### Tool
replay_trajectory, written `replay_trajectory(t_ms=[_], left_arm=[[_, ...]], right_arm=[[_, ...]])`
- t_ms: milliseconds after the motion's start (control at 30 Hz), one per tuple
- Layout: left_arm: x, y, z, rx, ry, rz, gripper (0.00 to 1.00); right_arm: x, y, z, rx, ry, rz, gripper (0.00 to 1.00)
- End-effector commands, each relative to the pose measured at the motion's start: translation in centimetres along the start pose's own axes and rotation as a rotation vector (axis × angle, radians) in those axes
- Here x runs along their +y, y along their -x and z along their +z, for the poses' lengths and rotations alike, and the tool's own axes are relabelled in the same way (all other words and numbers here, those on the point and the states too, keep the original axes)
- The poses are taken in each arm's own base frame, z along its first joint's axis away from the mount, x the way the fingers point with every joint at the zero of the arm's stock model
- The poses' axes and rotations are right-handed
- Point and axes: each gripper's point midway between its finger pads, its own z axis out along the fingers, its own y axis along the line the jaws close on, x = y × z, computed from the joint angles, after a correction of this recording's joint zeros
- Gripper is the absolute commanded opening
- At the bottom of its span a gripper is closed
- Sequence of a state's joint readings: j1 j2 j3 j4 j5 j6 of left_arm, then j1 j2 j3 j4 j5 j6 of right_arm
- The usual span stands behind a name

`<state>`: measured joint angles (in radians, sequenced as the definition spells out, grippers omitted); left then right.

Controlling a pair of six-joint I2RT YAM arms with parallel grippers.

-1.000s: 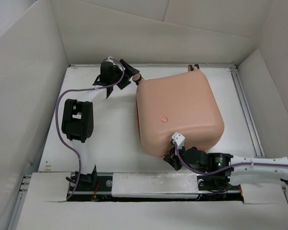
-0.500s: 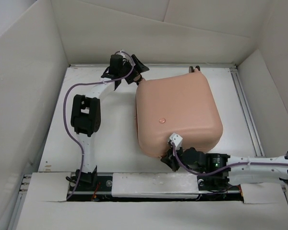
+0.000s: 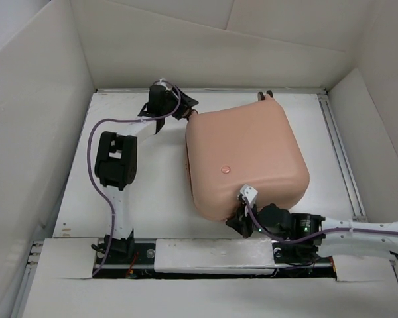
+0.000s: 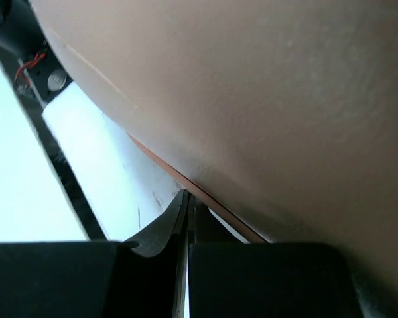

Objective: Pack the luggage

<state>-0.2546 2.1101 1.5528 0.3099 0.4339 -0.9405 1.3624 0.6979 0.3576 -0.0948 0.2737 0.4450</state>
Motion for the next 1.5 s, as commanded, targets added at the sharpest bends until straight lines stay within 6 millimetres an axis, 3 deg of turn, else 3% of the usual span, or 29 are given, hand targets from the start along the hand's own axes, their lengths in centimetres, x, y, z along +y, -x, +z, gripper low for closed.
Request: replay_trajectory(t_ms=[0, 33, 67, 100, 133, 167, 200, 233, 267, 333, 367, 400, 467, 533, 600, 633, 700, 800, 833, 867, 900, 933, 967, 1033, 1100, 1200, 1300, 1400, 1467], left_arm=[[-6.9, 6.9, -9.0, -0.171, -0.176, 0.028, 0.0], [-5.0, 6.9, -10.1, -0.183, -0.144, 0.009, 0.0], [-4.7, 7.5, -11.5, -0.208, -0.143, -0.003, 0.0], [-4.6, 8.4, -12.9, -0.244, -0.155, -0.009, 0.0], [-5.3, 9.9, -15.7, -0.295, -0.177, 0.007, 0.0], [-3.9, 9.5, -16.4, -0.298, -0.151, -0.021, 0.0], [-3.8, 9.4, -17.3, -0.302, -0.154, -0.02, 0.0], [-5.0, 9.9, -19.3, -0.327, -0.181, 0.0, 0.0], [-4.3, 8.9, -19.8, -0.316, -0.164, -0.013, 0.0], [-4.9, 8.2, -20.9, -0.316, -0.16, -0.004, 0.0], [-5.9, 7.8, -22.0, -0.32, -0.179, 0.024, 0.0], [-6.6, 7.7, -22.5, -0.32, -0.195, 0.035, 0.0], [-7.7, 7.4, -23.7, -0.301, -0.202, 0.035, 0.0], [-9.4, 7.7, -24.9, -0.296, -0.216, 0.054, 0.0], [-10.7, 8.3, -26.7, -0.327, -0.227, 0.068, 0.0], [-11.2, 8.3, -27.2, -0.331, -0.228, 0.085, 0.0], [-11.6, 7.6, -28.1, -0.33, -0.218, 0.105, 0.0], [-8.9, 5.9, -28.1, -0.313, -0.149, 0.102, 0.0], [-8.8, 5.3, -29.0, -0.333, -0.148, 0.117, 0.0], [-5.9, 3.7, -28.4, -0.313, -0.098, 0.077, 0.0], [-4.9, 3.2, -28.5, -0.333, -0.086, 0.075, 0.0], [-4.6, 2.5, -29.2, -0.348, -0.09, 0.081, 0.0], [-2.1, 1.2, -28.8, -0.332, -0.053, 0.051, 0.0], [-0.6, 0.6, -28.9, -0.357, -0.03, 0.03, 0.0], [1.3, -0.1, -28.6, -0.356, 0.006, 0.009, 0.0], [2.9, 0.1, -28.0, -0.377, 0.048, -0.02, 0.0], [4.8, 1.5, -28.9, -0.435, 0.1, -0.05, 0.0], [7.1, 3.6, -31.0, -0.511, 0.116, -0.104, 0.0], [8.5, 4.6, -31.5, -0.5, 0.115, -0.148, 0.0]], right_arm=[[-1.9, 2.7, 0.2, -0.071, -0.031, 0.032, 0.0], [-2.6, 3.5, 0.3, -0.093, -0.039, 0.027, 0.0], [-3.4, 4.7, 0.4, -0.113, -0.054, -0.011, 0.0], [-5.7, 6.1, 0.5, -0.143, -0.11, 0.002, 0.0], [-5.6, 8.1, 0.5, -0.174, -0.079, -0.012, 0.0], [-6.8, 8.4, 1.2, -0.156, -0.1, -0.019, 0.0], [-9.7, 9.8, 1.2, -0.173, -0.162, -0.031, 0.0], [-9.4, 11.8, 1.4, -0.19, -0.109, -0.047, 0.0], [-10.8, 11.8, 2.8, -0.151, -0.121, -0.044, 0.0], [-12.6, 13.3, 3.9, -0.125, -0.106, -0.045, 0.0], [-12.6, 16.4, 4.4, -0.16, -0.091, -0.069, 0.0], [-13.3, 16.0, 6.2, -0.114, -0.085, -0.051, 0.0], [-12.8, 17.6, 7.1, -0.108, -0.065, -0.086, 0.0], [-12.1, 17.1, 7.4, -0.089, -0.057, -0.089, 0.0], [-11.5, 14.5, 7.3, -0.051, -0.072, -0.092, 0.0], [-11.0, 14.5, 6.6, -0.073, -0.072, -0.087, 0.0], [-10.9, 12.4, 6.1, -0.056, -0.075, -0.06, 0.0], [-9.9, 12.5, 4.9, -0.086, -0.047, -0.059, 0.0], [-9.7, 12.2, 4.7, -0.085, -0.033, -0.06, 0.0], [-9.0, 12.4, 4.5, -0.09, -0.011, -0.067, 0.0], [-8.6, 12.6, 4.3, -0.097, 0.006, -0.071, 0.0], [-8.1, 11.6, 4.4, -0.07, 0.028, -0.07, 0.0], [-7.9, 10.4, 4.5, -0.033, 0.034, -0.075, 0.0], [-5.9, 8.8, 4.6, 0.0, 0.09, -0.105, 0.0], [-5.3, 7.0, 4.8, 0.038, 0.106, -0.122, 0.0], [-4.7, 6.8, 4.7, 0.044, 0.135, -0.126, 0.0], [-3.4, 7.0, 4.4, 0.036, 0.199, -0.121, 0.0], [-3.0, 8.6, 3.0, -0.033, 0.211, -0.139, 0.0], [-3.1, 11.2, 1.8, -0.104, 0.22, -0.147, 0.0]])
